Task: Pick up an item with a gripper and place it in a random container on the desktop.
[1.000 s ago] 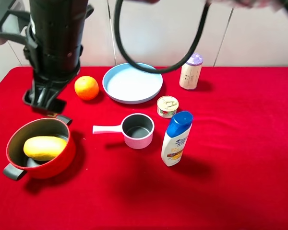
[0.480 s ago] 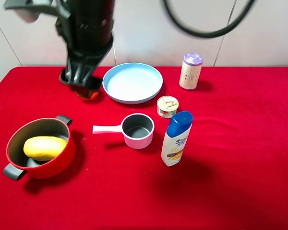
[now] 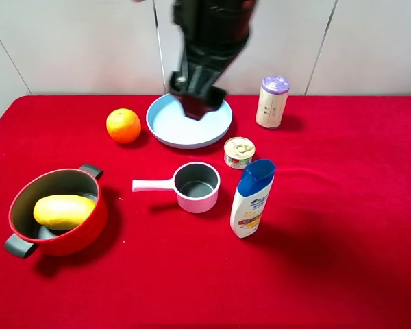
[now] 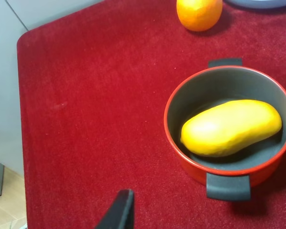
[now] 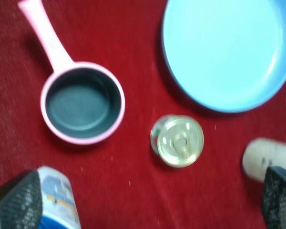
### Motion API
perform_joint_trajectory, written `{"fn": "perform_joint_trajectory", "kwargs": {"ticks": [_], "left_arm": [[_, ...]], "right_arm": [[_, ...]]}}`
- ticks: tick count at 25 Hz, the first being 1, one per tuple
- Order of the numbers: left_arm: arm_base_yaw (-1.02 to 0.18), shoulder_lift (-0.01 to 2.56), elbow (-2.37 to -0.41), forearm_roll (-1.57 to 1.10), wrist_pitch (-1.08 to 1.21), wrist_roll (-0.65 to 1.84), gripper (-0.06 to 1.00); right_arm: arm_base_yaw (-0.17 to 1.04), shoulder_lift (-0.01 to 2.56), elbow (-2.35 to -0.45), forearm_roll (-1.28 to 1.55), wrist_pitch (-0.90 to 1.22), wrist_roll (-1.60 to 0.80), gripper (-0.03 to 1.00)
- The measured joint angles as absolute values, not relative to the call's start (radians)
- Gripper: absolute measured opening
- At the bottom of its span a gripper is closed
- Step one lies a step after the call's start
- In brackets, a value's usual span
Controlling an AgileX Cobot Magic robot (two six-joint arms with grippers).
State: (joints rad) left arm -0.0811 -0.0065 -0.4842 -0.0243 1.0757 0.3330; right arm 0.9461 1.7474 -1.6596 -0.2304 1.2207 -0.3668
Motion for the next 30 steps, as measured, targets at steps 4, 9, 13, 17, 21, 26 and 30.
{"fn": "perform_joint_trajectory", "kwargs": {"ticks": [4, 9, 13, 17, 21, 26, 30], "left_arm": [[-0.081, -0.006, -0.484, -0.024, 1.076, 0.333, 0.98], [-0.081, -0.006, -0.484, -0.024, 1.076, 0.333, 0.98], [-0.081, -0.006, -0.484, -0.024, 1.076, 0.333, 0.98], [-0.081, -0.006, -0.484, -0.024, 1.076, 0.333, 0.98], [-0.081, -0.006, -0.484, -0.024, 1.076, 0.333, 0.98], [-0.081, -0.006, -0.484, -0.024, 1.076, 0.333, 0.98], [-0.081, -0.006, -0.484, -0.024, 1.076, 0.333, 0.98]], "right_arm": [[0.892, 1.681, -1.584, -0.232, 1.221, -0.328, 0.69], [0.813, 1.607, -1.515, -0.231, 1.221, -0.276, 0.69], [0.747, 1.552, -1.477, -0.226, 1.221, -0.226, 0.69], [0.675, 1.477, -1.423, -0.218, 1.22, -0.186, 0.69], [0.589, 1.379, -1.34, -0.189, 1.219, -0.165, 0.69], [0.495, 1.249, -1.221, -0.175, 1.22, -0.149, 0.69], [0.42, 1.128, -1.13, -0.167, 1.221, -0.148, 0.69]]}}
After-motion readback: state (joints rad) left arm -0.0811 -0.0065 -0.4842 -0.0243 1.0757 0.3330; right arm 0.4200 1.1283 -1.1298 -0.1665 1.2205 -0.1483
